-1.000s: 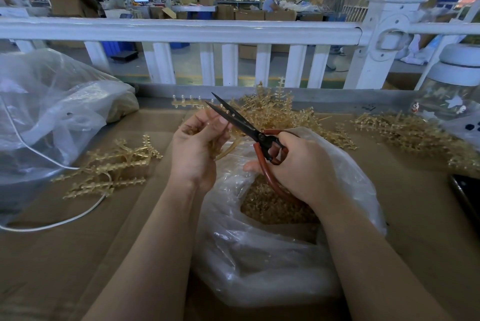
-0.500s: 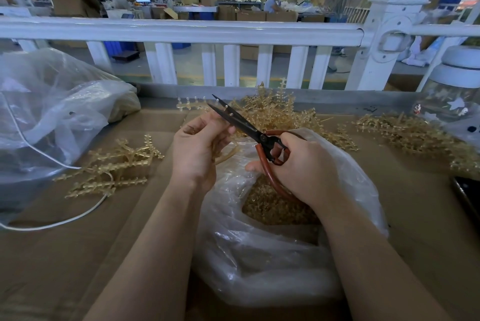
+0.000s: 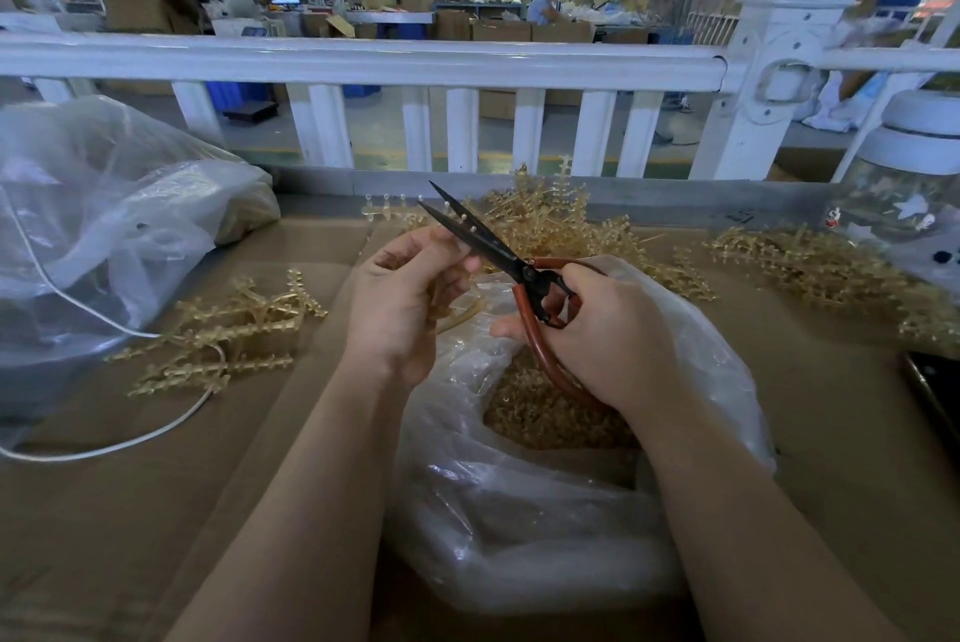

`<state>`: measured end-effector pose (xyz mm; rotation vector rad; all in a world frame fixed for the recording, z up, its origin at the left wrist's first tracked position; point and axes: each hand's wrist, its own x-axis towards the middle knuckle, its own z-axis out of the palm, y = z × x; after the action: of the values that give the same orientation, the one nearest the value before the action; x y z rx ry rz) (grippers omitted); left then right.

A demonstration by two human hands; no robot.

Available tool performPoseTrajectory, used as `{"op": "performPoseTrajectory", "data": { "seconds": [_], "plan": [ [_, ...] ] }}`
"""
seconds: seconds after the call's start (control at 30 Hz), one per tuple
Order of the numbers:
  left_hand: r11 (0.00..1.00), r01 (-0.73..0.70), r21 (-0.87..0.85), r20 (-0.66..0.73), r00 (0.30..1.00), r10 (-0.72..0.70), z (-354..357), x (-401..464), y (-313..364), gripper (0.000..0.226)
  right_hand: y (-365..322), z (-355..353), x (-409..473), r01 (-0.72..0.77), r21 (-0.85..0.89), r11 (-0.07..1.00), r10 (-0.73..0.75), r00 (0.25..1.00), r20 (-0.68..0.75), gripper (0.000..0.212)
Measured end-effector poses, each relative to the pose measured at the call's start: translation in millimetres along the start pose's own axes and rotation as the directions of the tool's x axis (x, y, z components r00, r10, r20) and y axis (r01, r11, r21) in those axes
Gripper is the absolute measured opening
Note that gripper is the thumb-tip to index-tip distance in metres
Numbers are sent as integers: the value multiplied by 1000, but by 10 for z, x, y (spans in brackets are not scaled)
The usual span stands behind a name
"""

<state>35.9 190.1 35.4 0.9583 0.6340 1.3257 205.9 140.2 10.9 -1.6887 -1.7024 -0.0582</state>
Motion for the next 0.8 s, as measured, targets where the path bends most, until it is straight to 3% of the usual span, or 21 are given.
{"op": "performPoseTrajectory", "data": {
  "seconds": [0.17,0.33,0.73,0.8],
  "plan": [
    [1000,-1,5,13,1000,1,-7,-5,19,7,2,3,-3,-26,16,1000,26,999,34,51],
    [993,13,117,71,997,-21,10,-28,6,13,-13,-8,-2,-38,81,996,34,998,56,68],
    [994,14,107,166,986,-32,-37,-13,22,5,-29,-36,-3,-45,138,989,34,996,82,71],
    [992,1,125,151,988,-20,-40,-14,25,18,-21,-40,-1,-53,129,990,43,996,79,64]
  ]
}}
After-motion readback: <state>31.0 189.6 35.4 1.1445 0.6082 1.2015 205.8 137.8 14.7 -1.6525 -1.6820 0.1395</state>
